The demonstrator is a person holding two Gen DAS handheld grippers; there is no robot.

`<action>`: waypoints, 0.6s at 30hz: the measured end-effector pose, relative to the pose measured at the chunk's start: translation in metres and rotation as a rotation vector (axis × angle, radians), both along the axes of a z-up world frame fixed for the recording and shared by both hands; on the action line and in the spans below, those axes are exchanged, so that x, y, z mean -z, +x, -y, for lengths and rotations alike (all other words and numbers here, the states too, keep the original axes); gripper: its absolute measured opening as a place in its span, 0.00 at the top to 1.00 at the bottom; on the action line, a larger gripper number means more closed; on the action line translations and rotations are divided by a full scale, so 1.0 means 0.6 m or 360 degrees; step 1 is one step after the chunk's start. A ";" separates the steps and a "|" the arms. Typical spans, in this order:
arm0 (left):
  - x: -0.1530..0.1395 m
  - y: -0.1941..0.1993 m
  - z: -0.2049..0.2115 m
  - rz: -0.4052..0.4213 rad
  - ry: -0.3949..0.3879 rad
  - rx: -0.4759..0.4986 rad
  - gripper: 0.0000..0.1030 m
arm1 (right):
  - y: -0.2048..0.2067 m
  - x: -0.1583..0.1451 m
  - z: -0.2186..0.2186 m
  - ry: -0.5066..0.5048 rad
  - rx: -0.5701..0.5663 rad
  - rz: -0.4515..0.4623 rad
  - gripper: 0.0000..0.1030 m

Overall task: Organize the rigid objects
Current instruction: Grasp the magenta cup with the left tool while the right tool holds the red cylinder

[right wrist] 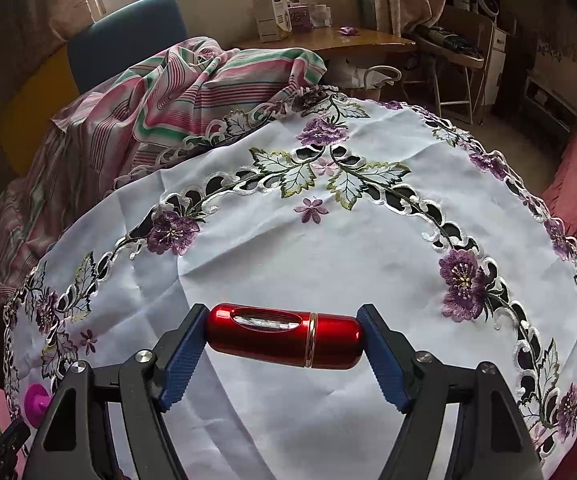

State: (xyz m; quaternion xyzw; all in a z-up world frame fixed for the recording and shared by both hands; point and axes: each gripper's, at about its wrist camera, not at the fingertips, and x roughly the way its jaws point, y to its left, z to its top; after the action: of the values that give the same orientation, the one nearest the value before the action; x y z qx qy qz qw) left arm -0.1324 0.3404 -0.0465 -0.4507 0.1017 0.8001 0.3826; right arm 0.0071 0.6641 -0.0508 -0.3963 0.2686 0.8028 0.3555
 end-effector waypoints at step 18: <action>0.019 0.004 -0.053 -0.0258 -0.0217 0.0156 0.12 | 0.004 -0.012 0.001 -0.0026 -0.0006 -0.0069 0.26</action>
State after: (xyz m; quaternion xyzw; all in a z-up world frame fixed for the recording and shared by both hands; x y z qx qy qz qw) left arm -0.1301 0.3724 -0.0577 -0.4040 0.2084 0.8054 0.3804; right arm 0.0095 0.6633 -0.0439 -0.3821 0.2821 0.8097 0.3448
